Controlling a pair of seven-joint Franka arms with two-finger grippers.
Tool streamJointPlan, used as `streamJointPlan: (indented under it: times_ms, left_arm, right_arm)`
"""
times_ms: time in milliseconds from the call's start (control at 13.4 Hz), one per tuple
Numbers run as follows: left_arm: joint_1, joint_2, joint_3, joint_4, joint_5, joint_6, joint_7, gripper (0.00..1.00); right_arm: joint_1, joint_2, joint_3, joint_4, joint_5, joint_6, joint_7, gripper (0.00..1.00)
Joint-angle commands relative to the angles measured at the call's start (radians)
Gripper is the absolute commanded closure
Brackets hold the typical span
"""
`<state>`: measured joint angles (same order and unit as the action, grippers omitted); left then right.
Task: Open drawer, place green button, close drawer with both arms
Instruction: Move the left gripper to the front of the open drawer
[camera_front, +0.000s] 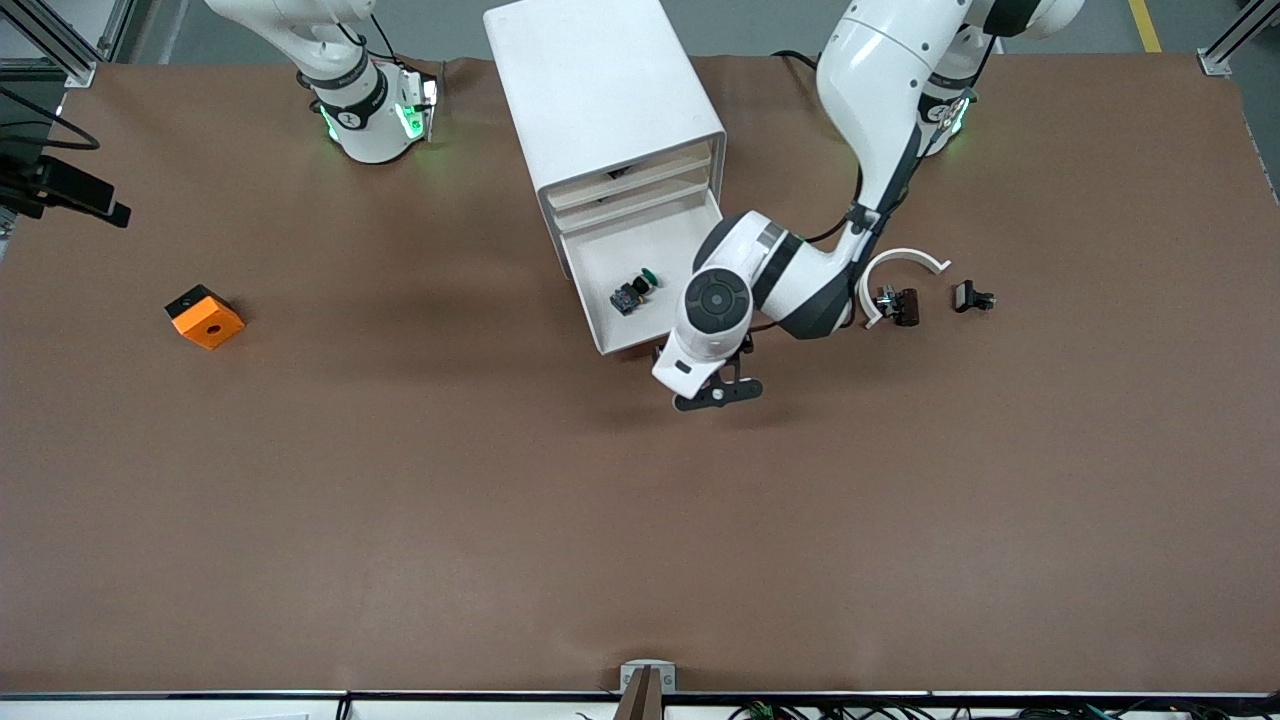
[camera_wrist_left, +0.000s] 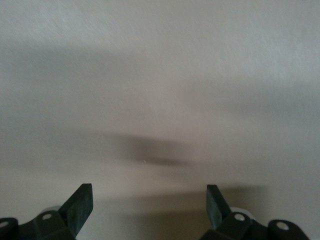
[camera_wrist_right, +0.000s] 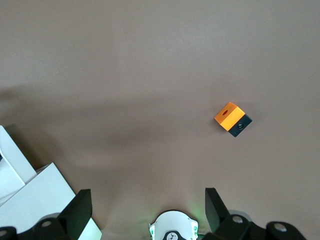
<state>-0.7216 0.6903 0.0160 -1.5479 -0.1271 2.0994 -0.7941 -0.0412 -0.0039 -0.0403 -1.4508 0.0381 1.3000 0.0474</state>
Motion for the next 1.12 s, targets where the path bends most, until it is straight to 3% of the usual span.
streamJointPlan:
  times_ms: [0,298,447,671,1043]
  left_arm:
    - [-0.036,-0.003,0.001,-0.008,0.006,0.004,-0.014,0.0]
    - [-0.079,0.024,-0.001,-0.008,0.004,0.004,-0.014,0.0]
    - [-0.091,0.034,-0.017,-0.008,-0.003,0.004,-0.013,0.0]
    - [-0.093,0.035,-0.039,-0.006,-0.136,0.004,-0.013,0.0]
    - [-0.091,0.031,-0.062,-0.008,-0.158,0.004,-0.011,0.0]
  right_arm:
    - [0.007,-0.018,-0.006,-0.026,-0.003,0.002,-0.07,0.0]
    - [0.047,-0.103,-0.015,-0.15,-0.014,0.082,-0.076,0.0]
    - [0.049,-0.107,-0.026,-0.154,-0.02,0.093,-0.113,0.0]
    - [0.038,-0.122,-0.03,-0.174,-0.021,0.105,-0.13,0.0]
    - [0.038,-0.157,-0.03,-0.223,-0.021,0.137,-0.13,0.0]
